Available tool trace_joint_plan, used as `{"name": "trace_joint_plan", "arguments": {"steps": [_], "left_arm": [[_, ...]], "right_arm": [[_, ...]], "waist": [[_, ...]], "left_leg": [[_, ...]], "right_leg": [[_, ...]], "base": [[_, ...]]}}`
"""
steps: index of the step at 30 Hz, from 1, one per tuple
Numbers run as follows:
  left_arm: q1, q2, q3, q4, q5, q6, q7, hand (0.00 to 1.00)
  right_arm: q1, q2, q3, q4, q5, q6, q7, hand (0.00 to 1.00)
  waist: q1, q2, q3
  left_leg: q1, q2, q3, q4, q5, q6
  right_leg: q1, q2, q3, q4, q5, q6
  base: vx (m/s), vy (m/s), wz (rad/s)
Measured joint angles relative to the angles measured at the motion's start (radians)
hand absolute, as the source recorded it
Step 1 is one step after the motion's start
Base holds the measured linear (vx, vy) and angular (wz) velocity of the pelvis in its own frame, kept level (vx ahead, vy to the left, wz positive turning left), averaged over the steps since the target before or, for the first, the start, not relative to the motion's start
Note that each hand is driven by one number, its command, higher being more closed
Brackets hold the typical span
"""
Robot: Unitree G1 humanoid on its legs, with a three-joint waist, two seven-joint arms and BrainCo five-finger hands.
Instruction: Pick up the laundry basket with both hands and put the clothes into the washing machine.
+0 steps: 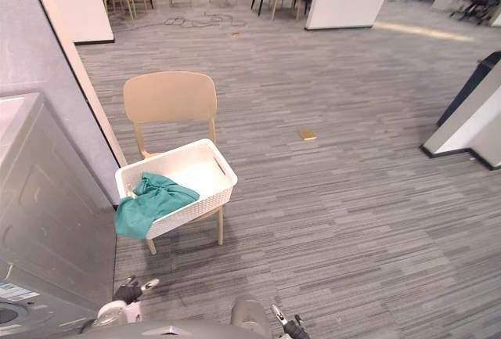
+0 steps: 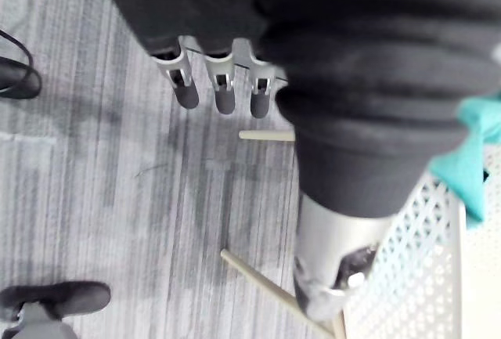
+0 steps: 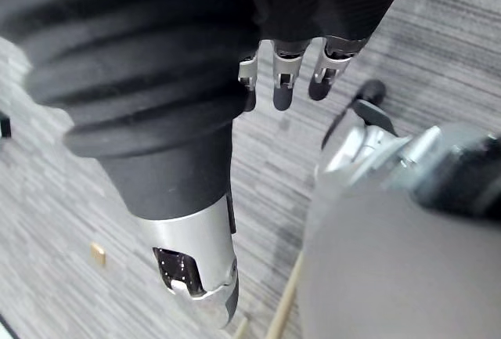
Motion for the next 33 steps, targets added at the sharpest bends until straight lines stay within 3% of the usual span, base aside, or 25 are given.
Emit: {"name": "trace_joint_plan", "arguments": {"steps": [1, 3, 5, 7, 9, 11, 13, 14, 16, 18, 19, 20, 22, 25, 27, 30, 33], "left_arm": [[-0.004, -0.012, 0.002, -0.003, 0.001, -0.003, -0.002, 0.0], [-0.006, -0.016, 0.028, 0.013, 0.021, 0.0, -0.014, 0.0], [-0.002, -0.02, 0.077, 0.013, 0.021, -0.001, -0.013, 0.0], [0.004, -0.02, 0.14, 0.004, 0.018, -0.001, -0.013, 0.0], [0.007, -0.016, 0.192, -0.013, 0.004, -0.001, -0.013, 0.0], [0.012, -0.004, 0.219, -0.038, -0.011, -0.001, -0.012, 0.0], [0.037, 0.026, 0.205, -0.053, -0.019, 0.0, -0.011, 0.0], [0.042, 0.028, 0.199, -0.053, -0.019, 0.0, -0.011, 0.0], [0.045, 0.043, 0.155, -0.052, -0.018, 0.0, -0.011, 0.0], [0.049, 0.052, 0.12, -0.05, -0.009, -0.001, -0.008, 0.0], [0.05, 0.053, 0.116, -0.046, 0.003, -0.001, -0.007, 0.0], [0.051, 0.056, 0.105, -0.033, 0.028, -0.001, -0.001, 0.0], [0.051, 0.068, 0.078, 0.001, 0.08, 0.001, 0.003, 0.0], [0.05, 0.099, 0.011, 0.007, 0.123, 0.001, 0.005, 0.0], [0.052, 0.105, -0.011, 0.005, 0.149, 0.0, 0.003, 0.0], [0.055, 0.105, -0.049, 0.002, 0.158, -0.003, -0.006, 0.0], [0.062, 0.109, -0.092, -0.006, 0.157, -0.003, -0.025, 0.0]], "right_arm": [[-0.005, -0.004, 0.0, 0.001, 0.0, 0.0, -0.001, 0.0], [-0.021, -0.011, -0.001, 0.034, 0.011, 0.001, 0.002, 0.0], [-0.025, -0.016, 0.0, 0.051, 0.011, 0.002, 0.002, 0.0], [-0.04, -0.016, 0.0, 0.081, 0.009, 0.004, 0.002, 0.0], [-0.046, -0.011, 0.001, 0.079, 0.0, 0.004, 0.003, 0.0], [-0.044, -0.01, 0.033, 0.035, -0.011, 0.006, 0.002, 0.0], [-0.006, -0.011, 0.095, -0.225, -0.043, 0.004, -0.002, 0.0], [-0.004, -0.011, 0.098, -0.254, -0.052, 0.004, -0.002, 0.0], [-0.006, -0.012, 0.092, -0.409, -0.108, 0.001, -0.012, 0.0], [-0.016, -0.033, 0.047, -0.606, -0.183, -0.002, -0.04, 0.0], [-0.026, -0.043, 0.036, -0.653, -0.215, -0.005, -0.047, 0.0], [-0.061, -0.072, 0.006, -0.741, -0.272, -0.009, -0.062, 0.0], [-0.137, -0.095, -0.044, -0.853, -0.371, -0.029, -0.106, 0.0], [-0.247, -0.1, -0.088, -1.04, -0.496, -0.089, -0.166, 0.0], [-0.265, -0.126, -0.081, -1.074, -0.524, -0.114, -0.164, 0.0], [-0.284, -0.208, -0.07, -1.066, -0.553, -0.107, -0.153, 0.0], [-0.379, -0.383, 0.054, -0.966, -0.687, -0.086, -0.12, 0.0]], "waist": [[0.002, 0.004, 0.004], [-0.005, 0.015, -0.003], [-0.005, 0.021, -0.007], [-0.005, 0.018, -0.009], [-0.003, 0.012, -0.012], [0.005, -0.003, -0.012], [0.01, -0.006, -0.01], [0.01, -0.005, -0.011], [0.007, -0.007, -0.01], [0.005, -0.01, -0.01], [0.002, -0.01, -0.01], [-0.006, 0.001, -0.015], [-0.011, 0.012, -0.021], [-0.008, -0.01, -0.02], [-0.003, -0.005, -0.023], [0.008, 0.01, -0.035], [0.0, 0.024, -0.04]], "left_leg": [[0.001, -0.001, 0.0, -0.002, 0.024, 0.008], [0.003, 0.015, -0.005, -0.009, 0.113, -0.011], [0.002, 0.053, -0.008, -0.008, 0.146, -0.046], [-0.015, 0.092, -0.037, 0.025, 0.163, -0.051], [-0.085, 0.118, -0.077, 0.145, 0.175, -0.035], [-0.179, 0.125, -0.085, 0.329, 0.224, 0.029], [-0.288, 0.138, -0.069, 0.531, 0.36, 0.052], [-0.293, 0.139, -0.063, 0.539, 0.36, 0.052], [-0.319, 0.122, -0.001, 0.513, 0.287, 0.058], [-0.312, 0.059, 0.074, 0.28, 0.231, 0.06], [-0.304, 0.04, 0.083, 0.198, 0.236, 0.058], [-0.29, 0.012, 0.083, 0.054, 0.309, 0.04], [-0.267, -0.007, 0.082, -0.025, 0.304, -0.004], [-0.247, -0.053, 0.082, -0.111, 0.309, 0.007], [-0.212, -0.071, 0.084, -0.161, 0.321, 0.019], [-0.206, -0.084, 0.088, -0.201, 0.331, 0.03], [-0.255, -0.093, 0.095, -0.22, 0.345, 0.04]], "right_leg": [[-0.003, -0.001, -0.004, 0.013, -0.015, -0.006], [0.013, -0.005, -0.047, 0.035, -0.052, -0.034], [0.044, 0.008, -0.095, 0.031, -0.071, -0.057], [0.081, 0.025, -0.149, 0.015, -0.088, -0.076], [0.125, 0.032, -0.196, -0.019, -0.098, -0.083], [0.162, 0.032, -0.214, -0.044, -0.099, -0.094], [0.196, 0.028, -0.212, -0.06, -0.101, -0.116], [0.198, 0.027, -0.213, -0.062, -0.101, -0.117], [0.206, -0.004, -0.233, -0.079, -0.094, -0.126], [0.224, -0.04, -0.278, -0.104, -0.094, -0.12], [0.221, -0.046, -0.288, -0.104, -0.094, -0.114], [0.209, -0.046, -0.295, -0.093, -0.099, -0.095], [0.186, -0.051, -0.292, -0.062, -0.113, -0.07], [0.187, -0.076, -0.272, -0.092, -0.096, -0.036], [0.215, -0.08, -0.262, -0.13, -0.082, -0.024], [0.226, -0.084, -0.261, -0.185, -0.056, -0.011], [0.184, -0.086, -0.257, -0.231, -0.02, 0.0]], "base": [[0.16, -0.35, 0.29], [0.14, -0.338, 0.34], [0.13, -0.287, 0.55], [0.06, -0.21, 0.68], [0.02, -0.165, 0.56], [0.01, -0.191, 0.23], [0.02, -0.144, -0.12], [0.03, -0.055, 0.01], [0.03, -0.01, 0.31], [0.04, 0.046, 0.66], [0.06, 0.096, 0.57], [0.1, 0.137, 0.41], [0.12, 0.143, 0.24], [0.05, 0.137, 0.05], [0.04, 0.115, 0.02], [0.07, 0.109, -0.01], [0.05, 0.075, -0.01]]}}
